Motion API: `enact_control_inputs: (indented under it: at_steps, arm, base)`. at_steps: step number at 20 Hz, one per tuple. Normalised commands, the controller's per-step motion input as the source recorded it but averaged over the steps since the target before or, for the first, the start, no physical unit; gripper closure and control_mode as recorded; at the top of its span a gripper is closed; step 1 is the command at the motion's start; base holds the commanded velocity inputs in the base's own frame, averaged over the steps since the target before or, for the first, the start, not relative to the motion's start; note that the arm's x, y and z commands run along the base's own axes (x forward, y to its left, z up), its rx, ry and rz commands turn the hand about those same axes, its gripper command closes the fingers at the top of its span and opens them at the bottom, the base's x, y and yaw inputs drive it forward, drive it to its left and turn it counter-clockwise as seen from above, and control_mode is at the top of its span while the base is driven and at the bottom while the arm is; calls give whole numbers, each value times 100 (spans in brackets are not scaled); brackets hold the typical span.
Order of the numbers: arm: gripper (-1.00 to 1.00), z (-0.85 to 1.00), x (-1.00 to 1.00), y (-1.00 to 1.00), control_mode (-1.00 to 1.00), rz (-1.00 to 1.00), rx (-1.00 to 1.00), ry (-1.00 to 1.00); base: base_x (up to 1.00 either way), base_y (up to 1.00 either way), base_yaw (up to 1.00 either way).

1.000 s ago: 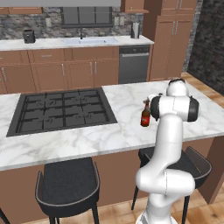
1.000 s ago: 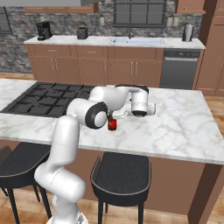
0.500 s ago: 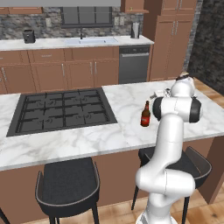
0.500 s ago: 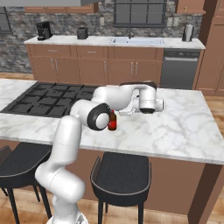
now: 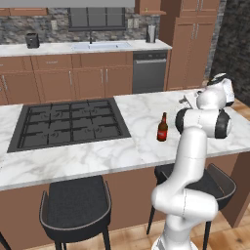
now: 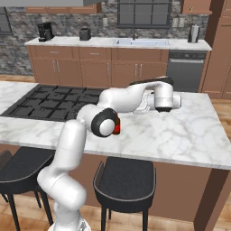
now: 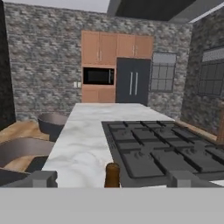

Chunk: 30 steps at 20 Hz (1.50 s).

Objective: Get the candle and the beer from the cabinet and move them to the dining counter.

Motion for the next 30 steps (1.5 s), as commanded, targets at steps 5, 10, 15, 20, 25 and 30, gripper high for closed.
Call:
enact_control_inputs:
  at_steps: [5, 10, 15, 20, 25, 30]
  arm:
    - [-100, 49, -39, -24, -100, -13, -11, 1]
    - [-100, 36, -55, -4, -100, -24, -16, 6]
    - [-100, 14, -53, 7, -100, -38, -20, 11]
    - [-100, 13, -51, 39, -100, -45, -22, 15]
    - [-100, 34, -48, 45, -100, -47, -19, 21]
    - [-100, 51, -45, 35, -100, -46, -15, 25]
  base:
    - [0, 0, 0]
    - [0, 0, 0]
    - [0, 0, 0]
    - [0, 0, 0]
    - [0, 0, 0]
    - [0, 0, 0]
